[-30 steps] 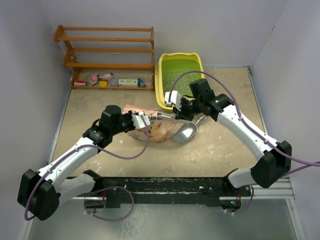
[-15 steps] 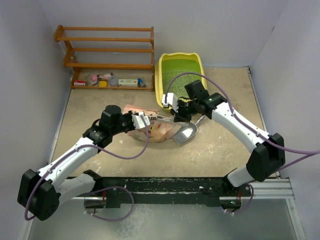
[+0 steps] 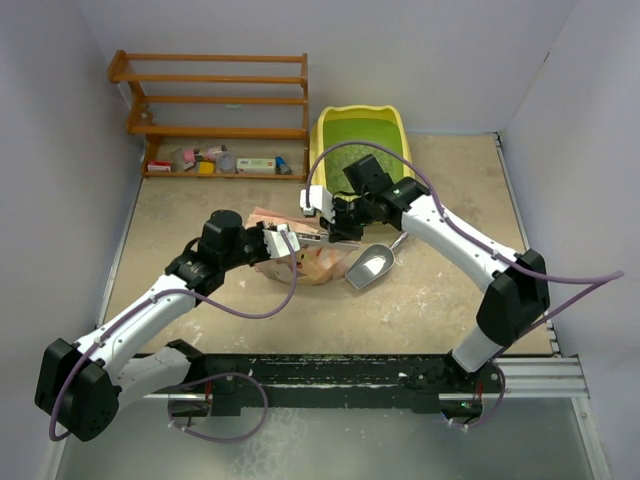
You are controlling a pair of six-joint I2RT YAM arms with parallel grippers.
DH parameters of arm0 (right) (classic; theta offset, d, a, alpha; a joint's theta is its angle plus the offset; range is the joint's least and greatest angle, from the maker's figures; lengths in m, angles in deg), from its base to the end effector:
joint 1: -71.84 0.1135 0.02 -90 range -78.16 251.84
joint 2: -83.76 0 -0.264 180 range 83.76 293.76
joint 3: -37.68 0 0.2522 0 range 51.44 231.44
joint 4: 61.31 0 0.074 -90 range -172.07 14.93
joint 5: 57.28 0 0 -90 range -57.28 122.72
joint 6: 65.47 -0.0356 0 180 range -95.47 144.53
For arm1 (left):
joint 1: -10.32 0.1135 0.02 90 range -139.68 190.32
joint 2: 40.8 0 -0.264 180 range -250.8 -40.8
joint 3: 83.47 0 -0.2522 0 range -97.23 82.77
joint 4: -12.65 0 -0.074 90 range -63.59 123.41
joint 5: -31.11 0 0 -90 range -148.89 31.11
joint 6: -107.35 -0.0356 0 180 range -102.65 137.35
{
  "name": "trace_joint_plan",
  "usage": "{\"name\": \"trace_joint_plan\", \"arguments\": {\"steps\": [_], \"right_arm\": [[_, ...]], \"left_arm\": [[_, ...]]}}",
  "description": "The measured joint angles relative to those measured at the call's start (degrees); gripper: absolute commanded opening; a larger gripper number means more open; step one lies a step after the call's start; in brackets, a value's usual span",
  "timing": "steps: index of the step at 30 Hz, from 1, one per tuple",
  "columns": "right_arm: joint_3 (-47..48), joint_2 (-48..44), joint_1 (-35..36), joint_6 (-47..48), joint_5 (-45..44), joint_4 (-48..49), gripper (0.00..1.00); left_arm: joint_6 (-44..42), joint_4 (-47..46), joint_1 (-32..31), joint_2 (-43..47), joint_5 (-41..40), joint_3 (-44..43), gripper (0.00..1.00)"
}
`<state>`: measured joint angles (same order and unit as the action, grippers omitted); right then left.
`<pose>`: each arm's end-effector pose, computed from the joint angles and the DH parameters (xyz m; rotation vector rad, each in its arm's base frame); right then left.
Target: Fill the litter box with clean litter
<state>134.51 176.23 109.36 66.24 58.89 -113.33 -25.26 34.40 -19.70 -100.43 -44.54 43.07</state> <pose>0.2714 0.2282 0.3181 -1.6560 1.6700 0.5109 0.1974 -0.1243 0.2634 1.3313 1.5507 -0.1205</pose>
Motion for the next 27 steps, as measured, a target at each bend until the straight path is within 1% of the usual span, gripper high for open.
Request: {"name": "trace_joint_plan", "arguments": {"steps": [16, 18, 19, 22, 24, 25, 26, 27], "right_arm": [[1.20, 2.86, 1.53, -1.70, 0.66, 2.89, 0.00], [1.22, 3.50, 1.53, -1.77, 0.68, 3.02, 0.02], [1.25, 3.69, 1.53, -1.84, 0.68, 3.10, 0.05], [1.25, 4.13, 1.53, -2.47, 0.61, 3.50, 0.22], [1.22, 4.13, 1.53, -3.10, 0.37, 3.98, 0.30], [1.20, 4.13, 1.53, -3.45, 0.28, 4.46, 0.33], [1.14, 4.11, 1.53, -3.76, 0.13, 5.20, 0.36], [1.01, 3.98, 1.53, -4.17, 0.07, 5.73, 0.39]], "left_arm": [[1.03, 0.26, 0.00, 0.42, 1.22, 0.00, 0.00], [1.07, 0.26, 0.00, 0.42, 1.36, 0.00, 0.00], [1.09, 0.28, 0.00, 0.42, 1.40, 0.00, 0.00], [1.20, 0.33, 0.00, 0.42, 1.51, 0.00, 0.13], [1.40, -0.04, 0.00, 0.50, 1.49, 0.00, 0.31], [1.57, -0.48, 0.00, 0.72, 1.51, -0.02, 0.43], [1.60, -0.94, 0.00, 1.05, 1.53, -0.02, 0.51], [1.40, -1.27, 0.00, 1.31, 1.49, -0.02, 0.57]]}}
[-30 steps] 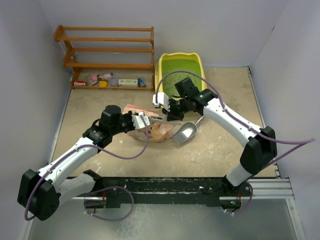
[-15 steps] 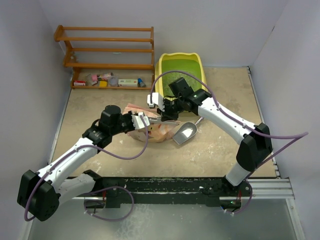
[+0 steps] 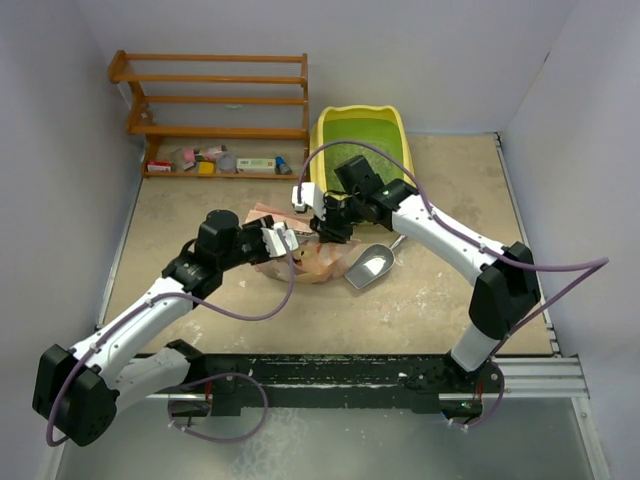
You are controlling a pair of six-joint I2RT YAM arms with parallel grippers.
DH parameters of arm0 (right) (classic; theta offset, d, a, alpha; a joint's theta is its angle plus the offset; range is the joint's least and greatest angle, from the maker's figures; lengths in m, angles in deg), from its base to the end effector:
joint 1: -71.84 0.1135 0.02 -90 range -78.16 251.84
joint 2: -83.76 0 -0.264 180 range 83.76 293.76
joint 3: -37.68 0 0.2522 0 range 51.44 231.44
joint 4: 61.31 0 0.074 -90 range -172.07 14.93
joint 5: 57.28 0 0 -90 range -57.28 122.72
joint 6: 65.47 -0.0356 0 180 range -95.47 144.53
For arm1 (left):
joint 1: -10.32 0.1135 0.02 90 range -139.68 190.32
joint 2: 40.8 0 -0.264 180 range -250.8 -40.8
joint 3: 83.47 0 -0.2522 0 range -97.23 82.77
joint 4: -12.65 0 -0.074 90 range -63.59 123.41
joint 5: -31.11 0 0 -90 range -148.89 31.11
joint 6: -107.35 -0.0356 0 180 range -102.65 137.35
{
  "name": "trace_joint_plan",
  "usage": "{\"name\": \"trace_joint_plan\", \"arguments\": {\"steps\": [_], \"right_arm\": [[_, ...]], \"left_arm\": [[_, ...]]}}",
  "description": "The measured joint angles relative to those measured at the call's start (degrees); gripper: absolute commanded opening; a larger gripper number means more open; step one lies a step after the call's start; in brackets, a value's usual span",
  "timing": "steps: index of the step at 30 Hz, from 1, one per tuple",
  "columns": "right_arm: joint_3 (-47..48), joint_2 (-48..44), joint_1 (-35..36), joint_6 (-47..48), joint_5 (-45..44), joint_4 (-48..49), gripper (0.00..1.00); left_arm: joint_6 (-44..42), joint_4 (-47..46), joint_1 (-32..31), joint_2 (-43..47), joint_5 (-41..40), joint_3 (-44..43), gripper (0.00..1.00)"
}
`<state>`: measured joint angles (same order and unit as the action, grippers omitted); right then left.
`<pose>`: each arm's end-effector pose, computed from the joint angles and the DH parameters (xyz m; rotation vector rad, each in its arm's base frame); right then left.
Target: Fill the litter box with clean litter
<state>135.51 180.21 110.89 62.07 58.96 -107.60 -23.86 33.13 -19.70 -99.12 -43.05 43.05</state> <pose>0.2827 0.2496 0.3071 -1.6049 1.6723 0.5503 0.1947 -0.1237 0.2706 1.3016 1.5160 -0.1527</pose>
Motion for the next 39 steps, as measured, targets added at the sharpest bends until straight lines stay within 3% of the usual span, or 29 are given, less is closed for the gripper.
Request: {"name": "trace_joint_plan", "arguments": {"steps": [2, 6, 7, 9, 10, 18, 22, 28, 33, 39], "right_arm": [[-0.66, -0.66, 0.07, -0.81, -0.22, 0.68, 0.48], [-2.05, -3.43, 0.28, -2.67, -1.62, 0.96, 0.52], [-2.54, -4.50, 0.31, -3.37, -1.95, 1.16, 0.60], [-4.37, -7.48, 0.33, -5.42, -3.30, 2.71, 0.94], [-5.73, -9.55, 0.33, -7.23, -4.44, 3.76, 0.99], [-11.54, -22.10, 0.42, -27.26, -25.38, 9.81, 1.00], [-15.34, -27.45, 0.37, -38.40, -34.51, 8.90, 1.00], [-23.26, -37.42, 0.33, -50.05, -39.58, 6.23, 1.00], [-27.61, -42.88, 0.33, -56.22, -39.78, 5.70, 1.00], [-29.16, -40.37, 0.33, -60.11, -39.91, 4.66, 1.00]], "left_arm": [[0.68, -0.68, 0.00, 0.50, -0.17, -0.02, 0.73], [1.60, -1.86, 0.00, 1.05, -0.98, -0.02, 0.77], [1.68, -2.01, 0.00, 1.20, -1.14, -0.02, 0.78], [2.40, -2.73, 0.00, 1.66, -1.81, -0.02, 0.88], [2.93, -3.13, 0.00, 1.90, -2.36, -0.02, 0.97], [14.62, -4.81, 0.00, 1.86, -11.32, -2.99, 0.99], [26.03, 0.33, 0.00, -1.11, -21.16, -13.57, 0.99], [41.77, 7.76, 0.00, -2.03, -33.79, -21.55, 0.99], [49.92, 13.20, 0.00, 3.82, -37.77, -18.47, 0.99], [53.62, 12.96, 0.00, 14.32, -39.93, -13.03, 0.99]]}}
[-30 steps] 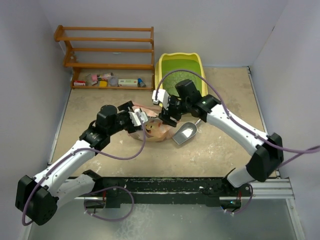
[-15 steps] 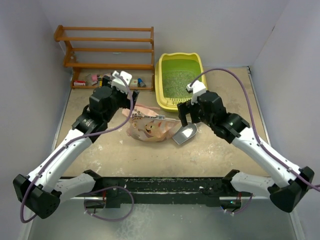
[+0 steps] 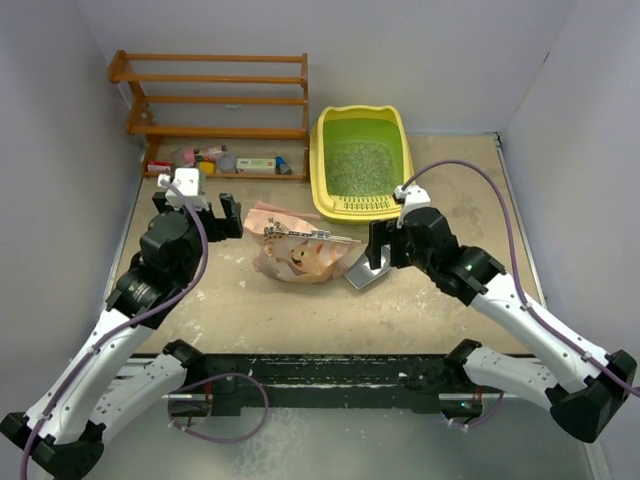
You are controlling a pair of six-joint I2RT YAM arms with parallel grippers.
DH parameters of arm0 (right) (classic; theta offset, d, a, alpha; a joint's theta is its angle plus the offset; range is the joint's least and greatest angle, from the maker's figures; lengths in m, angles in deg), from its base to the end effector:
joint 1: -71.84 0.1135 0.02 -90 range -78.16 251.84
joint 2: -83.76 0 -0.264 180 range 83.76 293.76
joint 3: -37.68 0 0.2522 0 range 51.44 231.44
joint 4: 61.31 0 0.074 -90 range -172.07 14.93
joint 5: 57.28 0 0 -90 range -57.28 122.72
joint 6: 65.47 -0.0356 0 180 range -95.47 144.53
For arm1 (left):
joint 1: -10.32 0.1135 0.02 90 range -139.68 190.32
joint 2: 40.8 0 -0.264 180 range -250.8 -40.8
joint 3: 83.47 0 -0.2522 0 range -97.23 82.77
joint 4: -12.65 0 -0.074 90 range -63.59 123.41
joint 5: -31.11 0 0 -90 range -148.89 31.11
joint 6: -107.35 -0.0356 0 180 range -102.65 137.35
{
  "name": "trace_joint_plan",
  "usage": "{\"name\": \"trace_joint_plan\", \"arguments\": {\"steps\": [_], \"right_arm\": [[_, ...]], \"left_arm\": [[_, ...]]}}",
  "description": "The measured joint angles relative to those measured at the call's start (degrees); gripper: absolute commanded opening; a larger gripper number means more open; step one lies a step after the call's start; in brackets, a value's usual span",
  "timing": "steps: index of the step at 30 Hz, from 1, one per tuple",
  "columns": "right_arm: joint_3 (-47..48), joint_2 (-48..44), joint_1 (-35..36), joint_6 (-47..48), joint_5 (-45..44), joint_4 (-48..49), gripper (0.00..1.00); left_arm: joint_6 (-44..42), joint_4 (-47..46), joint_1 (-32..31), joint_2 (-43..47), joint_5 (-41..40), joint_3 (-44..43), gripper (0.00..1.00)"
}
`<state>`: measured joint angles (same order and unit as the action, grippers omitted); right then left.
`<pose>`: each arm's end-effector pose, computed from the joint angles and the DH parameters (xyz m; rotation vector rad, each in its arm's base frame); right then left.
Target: Fill the litter box with clean litter
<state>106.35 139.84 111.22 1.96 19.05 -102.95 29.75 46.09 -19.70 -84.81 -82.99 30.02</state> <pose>0.1706 0.1291 0.3348 -0.1592 2.0827 0.4169 0.1525 -0.0713 0.3732 -0.0360 1.7476 -0.1714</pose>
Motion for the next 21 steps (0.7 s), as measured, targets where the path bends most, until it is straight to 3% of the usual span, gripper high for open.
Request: {"name": "trace_joint_plan", "arguments": {"steps": [4, 11, 21], "right_arm": [[-3.13, 0.24, 0.00, -2.03, 0.04, 0.96, 1.00], [-12.09, -3.41, 0.00, -4.87, 3.91, 5.84, 1.00], [-14.75, -4.81, 0.00, -6.49, 8.61, 9.20, 1.00]], "left_arm": [[2.05, -0.50, 0.00, 0.50, -2.32, 0.15, 0.99], [5.68, 2.40, 0.00, -6.19, -4.07, 0.07, 0.99], [6.54, 5.29, 0.00, -7.91, -6.64, -1.46, 0.99]]}}
